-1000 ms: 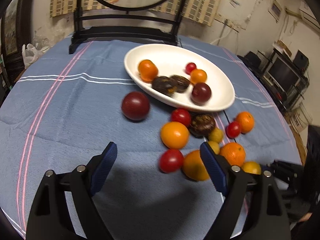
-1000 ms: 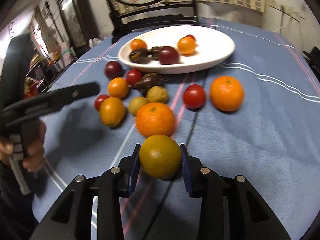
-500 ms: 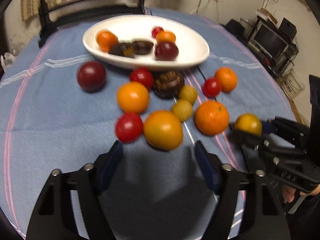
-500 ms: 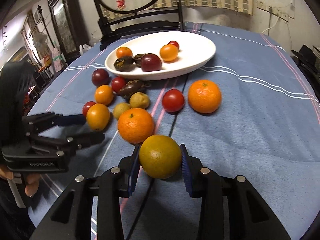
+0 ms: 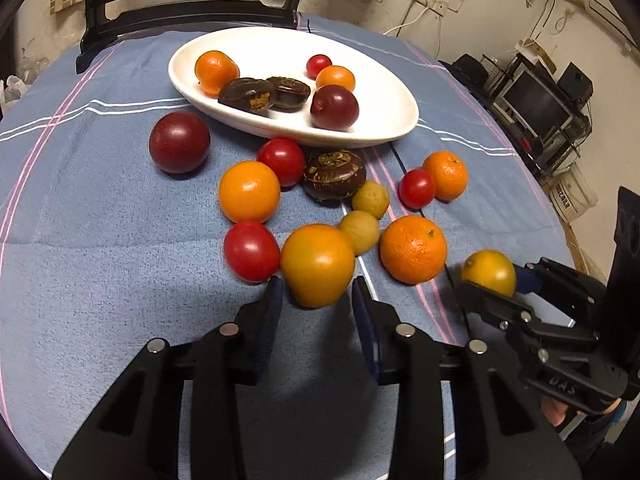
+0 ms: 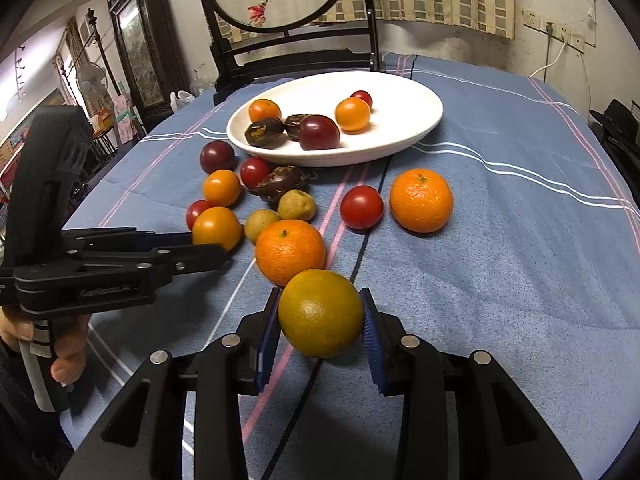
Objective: Organize fruits
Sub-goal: 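Grasp the yellow-orange fruit with the left tool while the right tool holds the citrus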
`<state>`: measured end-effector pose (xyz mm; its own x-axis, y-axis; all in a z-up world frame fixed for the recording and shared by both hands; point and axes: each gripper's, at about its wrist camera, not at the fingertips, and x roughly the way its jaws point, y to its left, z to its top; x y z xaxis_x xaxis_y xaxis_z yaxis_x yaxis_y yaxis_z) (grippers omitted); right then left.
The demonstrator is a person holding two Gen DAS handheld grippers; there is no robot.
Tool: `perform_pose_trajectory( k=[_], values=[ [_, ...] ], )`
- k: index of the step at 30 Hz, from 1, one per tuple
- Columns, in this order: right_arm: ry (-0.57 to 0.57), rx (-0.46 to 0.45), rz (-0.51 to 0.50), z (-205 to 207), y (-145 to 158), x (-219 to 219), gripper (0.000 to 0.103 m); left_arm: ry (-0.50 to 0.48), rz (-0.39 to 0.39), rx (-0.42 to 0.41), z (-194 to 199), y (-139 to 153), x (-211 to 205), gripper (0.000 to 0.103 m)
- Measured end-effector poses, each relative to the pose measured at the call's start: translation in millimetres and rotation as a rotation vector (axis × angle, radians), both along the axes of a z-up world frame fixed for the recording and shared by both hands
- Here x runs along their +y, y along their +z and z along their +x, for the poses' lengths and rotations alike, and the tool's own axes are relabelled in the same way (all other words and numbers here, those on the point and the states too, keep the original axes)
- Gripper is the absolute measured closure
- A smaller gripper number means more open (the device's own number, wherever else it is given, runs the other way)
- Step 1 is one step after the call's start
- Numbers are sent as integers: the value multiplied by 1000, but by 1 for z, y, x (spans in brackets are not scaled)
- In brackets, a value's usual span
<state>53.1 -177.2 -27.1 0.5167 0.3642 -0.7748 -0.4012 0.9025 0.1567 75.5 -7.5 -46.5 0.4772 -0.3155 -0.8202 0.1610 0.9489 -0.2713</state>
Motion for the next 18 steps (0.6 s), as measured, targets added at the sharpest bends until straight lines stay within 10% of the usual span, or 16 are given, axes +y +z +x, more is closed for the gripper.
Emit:
perform_pose_trajectory(
  k=[18],
  values=[
    [4,5,11,-2,-1,-1,65,32,101,-119,12,4,-20,67]
  ],
)
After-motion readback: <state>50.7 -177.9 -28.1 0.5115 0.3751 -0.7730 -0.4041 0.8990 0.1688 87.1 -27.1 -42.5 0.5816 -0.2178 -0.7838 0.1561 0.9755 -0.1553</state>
